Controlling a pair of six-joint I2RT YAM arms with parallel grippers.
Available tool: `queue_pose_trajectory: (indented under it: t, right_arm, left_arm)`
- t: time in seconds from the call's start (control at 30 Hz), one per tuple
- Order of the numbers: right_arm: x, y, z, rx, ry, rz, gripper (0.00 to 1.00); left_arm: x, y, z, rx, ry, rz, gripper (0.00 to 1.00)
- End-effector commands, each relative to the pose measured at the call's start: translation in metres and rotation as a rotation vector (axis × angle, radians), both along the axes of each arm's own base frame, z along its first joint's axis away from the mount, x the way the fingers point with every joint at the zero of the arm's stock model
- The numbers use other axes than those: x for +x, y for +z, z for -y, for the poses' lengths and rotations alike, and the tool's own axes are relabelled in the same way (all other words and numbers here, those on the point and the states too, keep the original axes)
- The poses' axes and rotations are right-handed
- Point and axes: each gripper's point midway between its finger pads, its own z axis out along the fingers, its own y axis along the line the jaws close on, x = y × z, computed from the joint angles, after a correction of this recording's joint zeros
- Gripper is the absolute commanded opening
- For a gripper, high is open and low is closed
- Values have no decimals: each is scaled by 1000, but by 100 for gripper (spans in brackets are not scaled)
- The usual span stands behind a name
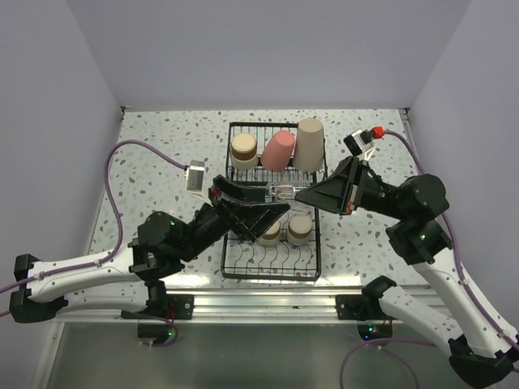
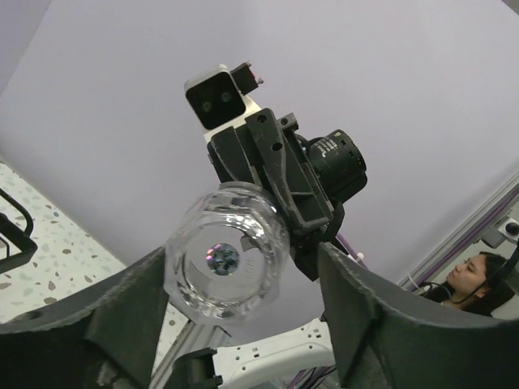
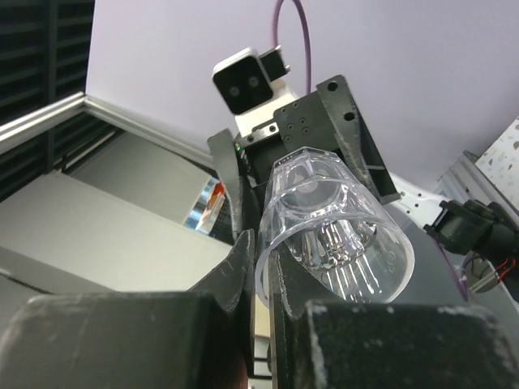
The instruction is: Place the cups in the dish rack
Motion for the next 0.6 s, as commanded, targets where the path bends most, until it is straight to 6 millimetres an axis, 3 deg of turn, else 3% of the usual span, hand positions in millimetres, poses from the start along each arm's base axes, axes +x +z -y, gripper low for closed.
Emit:
queue_pose_trajectory:
  t: [0.0, 0.13, 0.23, 0.5, 0.57]
  right_arm:
    - [6, -3, 5, -11, -75, 30, 0]
    - [5, -5, 8, -16, -93, 25, 0]
    - [5, -4, 9, -15, -106, 27, 0]
    - [7, -6, 11, -16, -124, 26, 0]
    - [8, -7, 10, -19, -124, 23, 0]
  left_arm:
    - [-11, 25, -15, -88, -32, 16, 78]
    - [-12, 26, -13, -90, -39, 21, 81]
    - [-13, 25, -10, -84, -50, 23, 77]
    - [-14, 25, -8, -84, -58, 19, 54]
    - [-14, 26, -6, -76, -62, 18, 41]
